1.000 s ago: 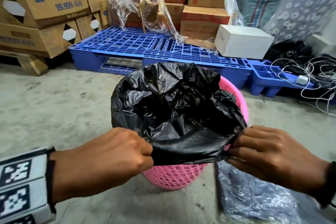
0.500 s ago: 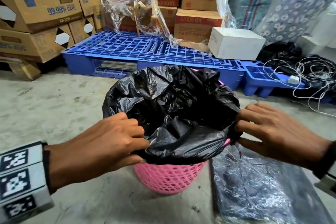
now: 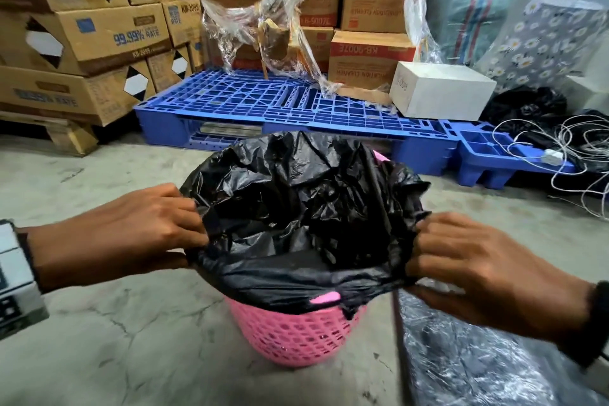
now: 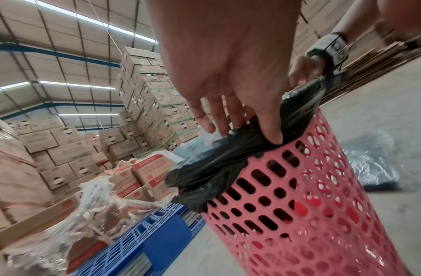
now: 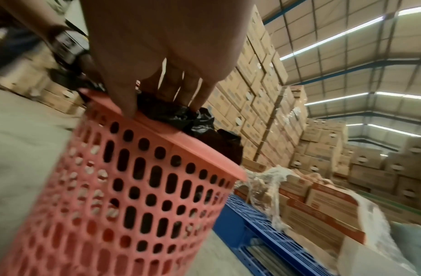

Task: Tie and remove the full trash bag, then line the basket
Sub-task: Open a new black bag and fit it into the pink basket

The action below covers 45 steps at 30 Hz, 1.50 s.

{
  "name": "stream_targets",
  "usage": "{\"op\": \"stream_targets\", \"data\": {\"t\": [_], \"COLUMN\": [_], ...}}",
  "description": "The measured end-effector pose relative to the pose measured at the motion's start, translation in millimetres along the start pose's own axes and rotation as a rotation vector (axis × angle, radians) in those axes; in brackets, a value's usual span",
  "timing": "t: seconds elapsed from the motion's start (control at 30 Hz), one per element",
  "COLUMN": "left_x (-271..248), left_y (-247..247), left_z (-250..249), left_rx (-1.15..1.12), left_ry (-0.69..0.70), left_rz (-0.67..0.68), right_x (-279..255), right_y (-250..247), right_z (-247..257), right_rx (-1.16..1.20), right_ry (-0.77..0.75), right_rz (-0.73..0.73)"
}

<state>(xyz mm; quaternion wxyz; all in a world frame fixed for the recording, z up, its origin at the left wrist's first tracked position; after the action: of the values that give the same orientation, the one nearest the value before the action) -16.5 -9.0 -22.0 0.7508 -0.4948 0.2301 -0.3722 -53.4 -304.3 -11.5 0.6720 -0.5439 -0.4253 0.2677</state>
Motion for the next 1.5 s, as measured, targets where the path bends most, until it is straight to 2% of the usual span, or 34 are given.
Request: {"op": "stream_targets", "data": {"t": [0.1, 0.2, 0.33, 0.47, 0.63, 0.8, 0.93, 1.0, 1.1, 1.2, 1.5], "left_x": [-5, 1, 20, 39, 38, 30, 33, 41, 53, 56, 35], "left_y": [-4, -26, -50, -54, -58, -51, -51, -54, -47, -35, -29], "left_z": [-2, -28, -73, -91, -98, -113, -115, -113, -104, -102, -88], "left_rx": [-0.054, -0.092, -0.131, -0.139, -0.104, 0.021, -0.043, -0.126, -0.178, -0.162, -0.107], "left_ry": [-0.049, -0.033, 0.065, 0.086, 0.096, 0.164, 0.173, 0.129, -0.003, 0.022, 0.054], "left_rz": [0.037, -0.053, -0.199, -0.228, -0.3, -0.23, -0.233, -0.234, -0.165, -0.109, -0.131], "right_x": [3, -3, -11, -15, -9, -11, -18, -18, -17, -16, -30], "right_y": [14, 19, 27, 36, 26, 25, 35, 36, 34, 23, 15], "right_z": [26, 34, 38, 42, 36, 38, 40, 38, 35, 29, -5], "right_rx": [-0.066, -0.166, -0.217, -0.269, -0.187, -0.158, -0.186, -0.187, -0.166, -0.101, -0.104], "right_ry": [-0.116, -0.173, -0.18, -0.172, -0.129, -0.14, -0.13, -0.1, -0.039, 0.041, 0.16], "right_rz": [0.051, 0.068, 0.054, 0.068, 0.081, 0.044, 0.049, 0.069, 0.104, 0.089, 0.032]}}
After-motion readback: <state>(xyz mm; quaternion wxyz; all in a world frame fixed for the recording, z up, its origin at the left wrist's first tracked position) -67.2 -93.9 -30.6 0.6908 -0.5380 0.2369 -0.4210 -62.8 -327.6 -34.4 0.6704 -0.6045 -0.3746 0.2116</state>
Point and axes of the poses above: each hand's wrist, its own x-axis towards the middle knuckle, its own y-axis out of the palm, z = x × y, the point moved 6 cm from there along x, towards the middle knuckle, and after that the axes turned 12 degrees about x, right-handed, at the moved point
